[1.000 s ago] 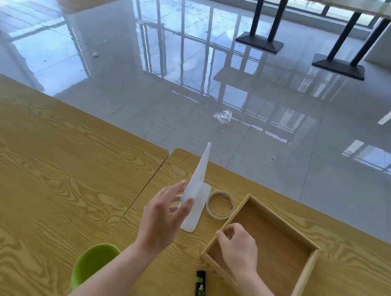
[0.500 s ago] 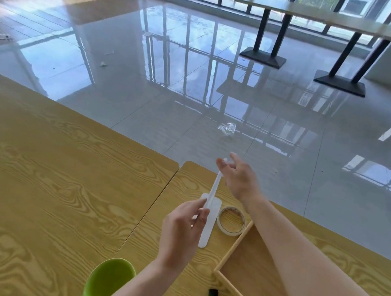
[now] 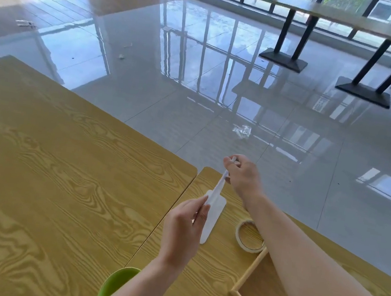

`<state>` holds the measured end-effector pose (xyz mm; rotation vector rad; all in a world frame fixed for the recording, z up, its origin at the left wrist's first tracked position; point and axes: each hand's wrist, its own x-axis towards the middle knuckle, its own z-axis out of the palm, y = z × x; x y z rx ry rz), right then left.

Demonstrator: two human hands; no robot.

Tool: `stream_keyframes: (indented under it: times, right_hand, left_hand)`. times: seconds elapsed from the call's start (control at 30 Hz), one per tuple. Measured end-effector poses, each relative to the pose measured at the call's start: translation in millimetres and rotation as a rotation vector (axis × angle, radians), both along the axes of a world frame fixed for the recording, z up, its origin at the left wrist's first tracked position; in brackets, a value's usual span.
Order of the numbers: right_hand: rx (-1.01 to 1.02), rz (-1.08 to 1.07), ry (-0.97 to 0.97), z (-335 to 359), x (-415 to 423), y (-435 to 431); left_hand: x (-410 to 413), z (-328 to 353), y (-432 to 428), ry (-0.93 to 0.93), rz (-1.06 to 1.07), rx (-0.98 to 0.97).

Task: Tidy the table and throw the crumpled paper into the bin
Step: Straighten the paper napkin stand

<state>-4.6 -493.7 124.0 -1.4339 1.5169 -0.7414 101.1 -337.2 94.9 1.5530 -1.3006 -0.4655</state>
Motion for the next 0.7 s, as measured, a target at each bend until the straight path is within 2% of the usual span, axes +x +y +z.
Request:
stream_keyframes:
  times: [0.13,0.7]
  right_hand:
    - [0.005,-0.01,-0.023,0,24,-7]
    - [-0.001,-0.033,-0.056,-4,46,-24]
  left_hand:
    - [19,0,-8,0.048,0.07,-0.006]
    - [38,-4,-26,0.066,0.074,-0.039]
